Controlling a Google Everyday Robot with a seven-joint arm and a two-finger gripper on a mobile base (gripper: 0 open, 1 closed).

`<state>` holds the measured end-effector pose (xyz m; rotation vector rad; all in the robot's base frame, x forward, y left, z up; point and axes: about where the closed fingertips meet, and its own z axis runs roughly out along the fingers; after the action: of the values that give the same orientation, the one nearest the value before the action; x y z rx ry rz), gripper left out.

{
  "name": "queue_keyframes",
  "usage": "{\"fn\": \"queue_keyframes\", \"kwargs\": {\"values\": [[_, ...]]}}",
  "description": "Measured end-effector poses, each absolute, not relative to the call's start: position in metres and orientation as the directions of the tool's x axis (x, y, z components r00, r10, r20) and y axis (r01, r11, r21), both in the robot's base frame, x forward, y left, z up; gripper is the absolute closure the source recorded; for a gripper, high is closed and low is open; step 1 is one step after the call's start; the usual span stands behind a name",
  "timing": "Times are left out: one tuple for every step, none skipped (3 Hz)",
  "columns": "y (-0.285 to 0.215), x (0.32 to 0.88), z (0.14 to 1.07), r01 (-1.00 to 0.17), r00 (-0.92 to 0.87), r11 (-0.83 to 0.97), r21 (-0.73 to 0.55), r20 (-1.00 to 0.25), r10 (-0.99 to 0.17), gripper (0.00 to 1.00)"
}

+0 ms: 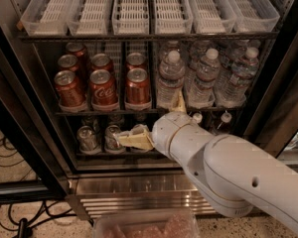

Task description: Pick coke can from middle shelf of fridge

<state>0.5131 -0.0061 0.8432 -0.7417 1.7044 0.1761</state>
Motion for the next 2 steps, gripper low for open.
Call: {"fn": "queue_keyframes", "kwargs": {"values": [[-0.0184,0.5215,0.8434,-0.469,-0.106,0.846,-0.256,-0.934,-0.341,0.0],[-0.0181,0.5215,0.8434,-0.469,-0.106,0.845,-0.256,-0.934,-0.341,0.0]]}}
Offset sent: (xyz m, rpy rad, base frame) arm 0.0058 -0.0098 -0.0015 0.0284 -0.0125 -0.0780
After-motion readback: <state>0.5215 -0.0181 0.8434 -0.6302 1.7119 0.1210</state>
